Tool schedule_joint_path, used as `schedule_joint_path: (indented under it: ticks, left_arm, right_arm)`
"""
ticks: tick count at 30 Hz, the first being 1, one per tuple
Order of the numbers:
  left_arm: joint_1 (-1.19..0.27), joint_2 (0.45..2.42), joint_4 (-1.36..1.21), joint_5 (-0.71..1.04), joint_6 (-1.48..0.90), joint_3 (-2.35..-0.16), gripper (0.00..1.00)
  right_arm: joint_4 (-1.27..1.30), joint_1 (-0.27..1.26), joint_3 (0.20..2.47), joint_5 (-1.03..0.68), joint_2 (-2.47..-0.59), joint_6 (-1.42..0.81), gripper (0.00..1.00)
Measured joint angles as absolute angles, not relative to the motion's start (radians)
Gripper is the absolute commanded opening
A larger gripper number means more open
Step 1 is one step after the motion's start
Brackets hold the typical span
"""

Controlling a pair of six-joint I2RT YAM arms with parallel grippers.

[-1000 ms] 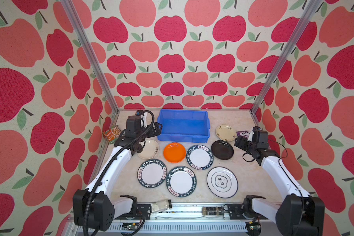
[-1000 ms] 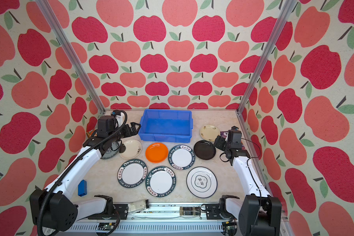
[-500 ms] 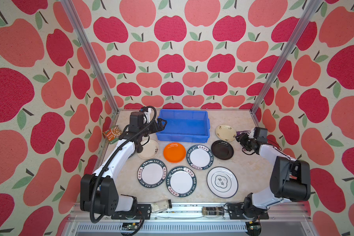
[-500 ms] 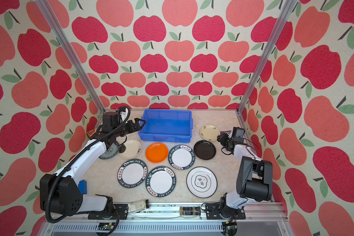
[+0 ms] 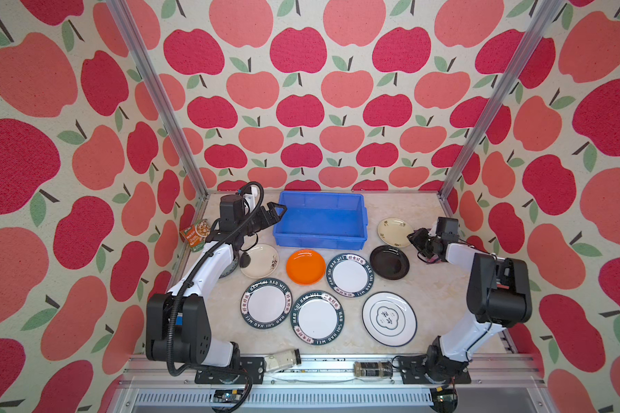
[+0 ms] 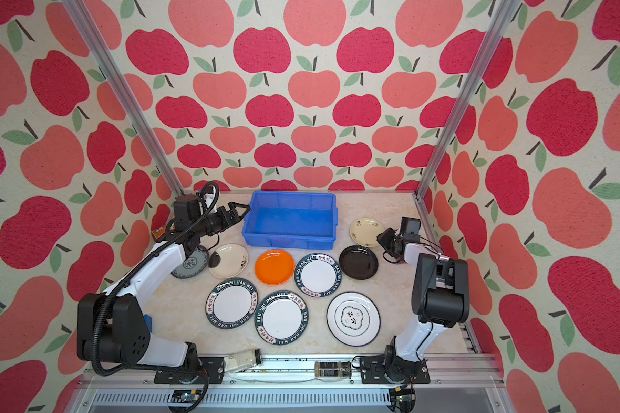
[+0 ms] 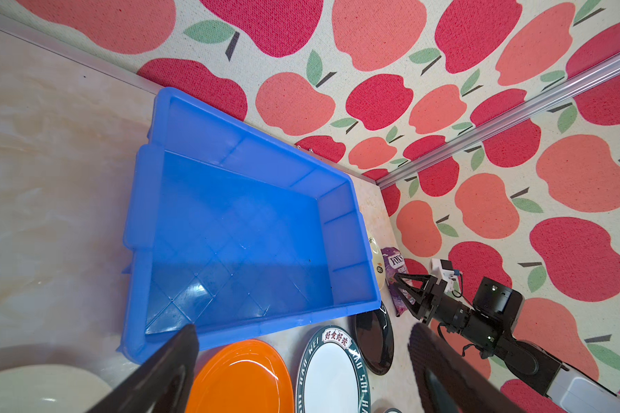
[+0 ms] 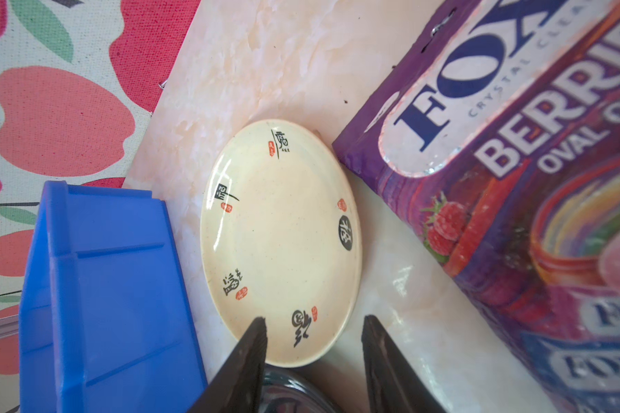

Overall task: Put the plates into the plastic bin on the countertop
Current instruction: 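Lower the right gripper onto the cream plate's rim and close it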

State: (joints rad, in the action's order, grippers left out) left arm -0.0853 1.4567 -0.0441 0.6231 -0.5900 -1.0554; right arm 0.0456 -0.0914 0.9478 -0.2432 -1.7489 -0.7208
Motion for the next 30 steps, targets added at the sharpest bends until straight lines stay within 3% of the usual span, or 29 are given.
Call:
schedule_joint_path:
  ticks: [14,15,22,24,30]
  left_arm:
    - [-0.067,1.474,-0.085,0.646,-0.614,-1.029,0.92]
    - [-0.067,1.475,-0.089,0.646,-0.614,-1.028,0.92]
    - [-0.067,1.506,-0.108,0.649,-0.616,-1.021,0.92]
    - [-0.065,1.507,-0.109,0.649,-0.616,-1.013,0.92]
    - [-0.059,1.507,-0.118,0.649,-0.617,-1.000,0.92]
  right_arm:
    - [0.068,-0.084,0.963,-0.222,-1.838,-0.764,0.40]
    - [0.075,-0.081,0.965,-0.222,-1.842,-0.767,0.35]
    - [0.105,-0.074,0.981,-0.218,-1.869,-0.785,0.32]
    - [0.105,-0.074,0.983,-0.215,-1.872,-0.788,0.25]
    - [0.105,-0.072,0.986,-0.202,-1.878,-0.795,0.24]
